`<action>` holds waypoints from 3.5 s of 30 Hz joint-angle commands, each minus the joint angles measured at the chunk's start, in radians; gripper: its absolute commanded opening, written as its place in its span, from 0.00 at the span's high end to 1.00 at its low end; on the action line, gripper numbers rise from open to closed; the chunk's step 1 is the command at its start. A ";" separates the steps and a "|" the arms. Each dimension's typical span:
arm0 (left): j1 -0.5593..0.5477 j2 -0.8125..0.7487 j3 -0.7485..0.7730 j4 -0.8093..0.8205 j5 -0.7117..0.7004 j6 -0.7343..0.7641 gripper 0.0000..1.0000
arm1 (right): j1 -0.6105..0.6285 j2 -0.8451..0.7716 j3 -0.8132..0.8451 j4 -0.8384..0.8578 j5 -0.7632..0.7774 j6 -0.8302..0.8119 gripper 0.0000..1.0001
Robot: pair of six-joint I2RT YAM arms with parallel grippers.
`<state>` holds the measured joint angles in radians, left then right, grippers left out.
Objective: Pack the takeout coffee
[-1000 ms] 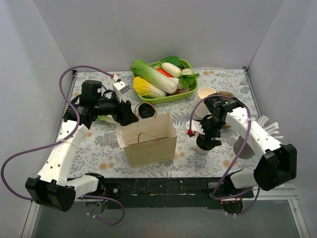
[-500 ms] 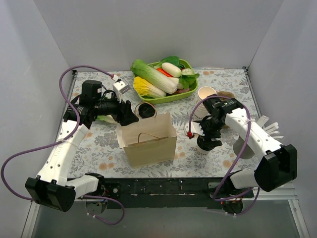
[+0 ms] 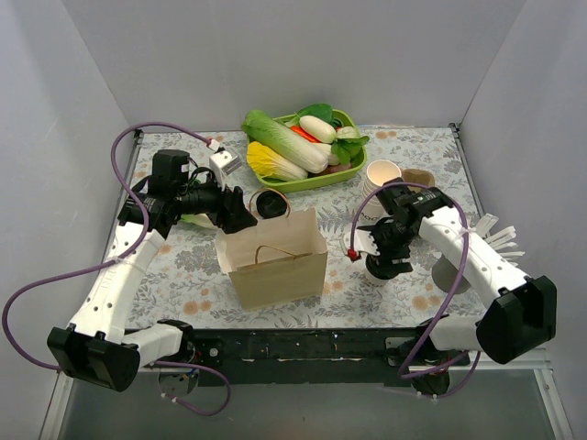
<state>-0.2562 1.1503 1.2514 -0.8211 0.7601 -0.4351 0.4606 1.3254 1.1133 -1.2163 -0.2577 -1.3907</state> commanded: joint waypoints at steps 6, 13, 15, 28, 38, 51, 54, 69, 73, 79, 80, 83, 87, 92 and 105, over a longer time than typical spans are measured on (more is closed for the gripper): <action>0.008 -0.026 0.005 0.011 0.018 -0.001 0.34 | 0.004 0.055 -0.052 -0.055 0.143 -0.011 0.63; 0.008 -0.014 0.039 0.014 0.033 0.001 0.35 | 0.006 0.003 0.111 -0.094 0.164 0.013 0.99; 0.006 -0.006 0.048 0.022 0.036 0.001 0.35 | 0.006 -0.017 0.147 -0.092 0.155 0.022 0.99; 0.006 0.009 0.046 0.059 0.110 -0.005 0.35 | 0.006 0.092 0.796 -0.083 -0.124 0.350 0.99; 0.008 0.045 0.069 -0.099 0.182 0.133 0.36 | 0.007 0.020 1.039 0.044 -0.402 0.559 0.99; -0.028 0.088 0.082 -0.087 0.242 0.105 0.88 | 0.370 0.020 1.020 -0.054 -0.330 0.588 0.99; -0.040 0.069 0.080 -0.085 0.242 0.105 0.98 | 0.452 0.060 1.016 -0.060 -0.244 0.591 0.99; -0.048 -0.049 0.037 0.025 0.231 -0.007 0.80 | 0.719 0.236 1.040 -0.080 0.115 0.572 0.99; -0.048 -0.066 0.029 0.028 0.228 -0.010 0.66 | 0.731 0.268 1.001 -0.081 0.176 0.576 0.99; -0.048 -0.086 0.097 0.059 0.209 -0.080 0.47 | 0.754 0.245 0.898 -0.077 0.221 0.599 0.99; -0.048 -0.087 0.123 0.057 0.209 -0.091 0.45 | 0.759 0.236 0.863 -0.083 0.227 0.598 0.99; -0.048 -0.095 0.238 0.057 0.219 -0.096 0.38 | 0.771 0.169 0.780 -0.091 0.248 0.593 0.99; -0.048 -0.113 0.295 0.111 0.124 -0.195 0.37 | 0.793 0.089 0.663 -0.088 0.291 0.578 0.99; -0.046 -0.153 0.099 0.180 -0.112 -0.208 0.36 | 0.822 -0.037 0.499 0.026 0.371 0.489 0.99; -0.041 -0.066 -0.208 0.316 -0.209 -0.218 0.36 | 0.819 -0.144 0.266 0.309 0.284 0.227 0.99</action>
<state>-0.3012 1.1034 1.0542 -0.5789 0.5495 -0.6437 1.2804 1.2350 1.4322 -1.0622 0.0662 -1.0321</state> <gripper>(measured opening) 0.639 0.824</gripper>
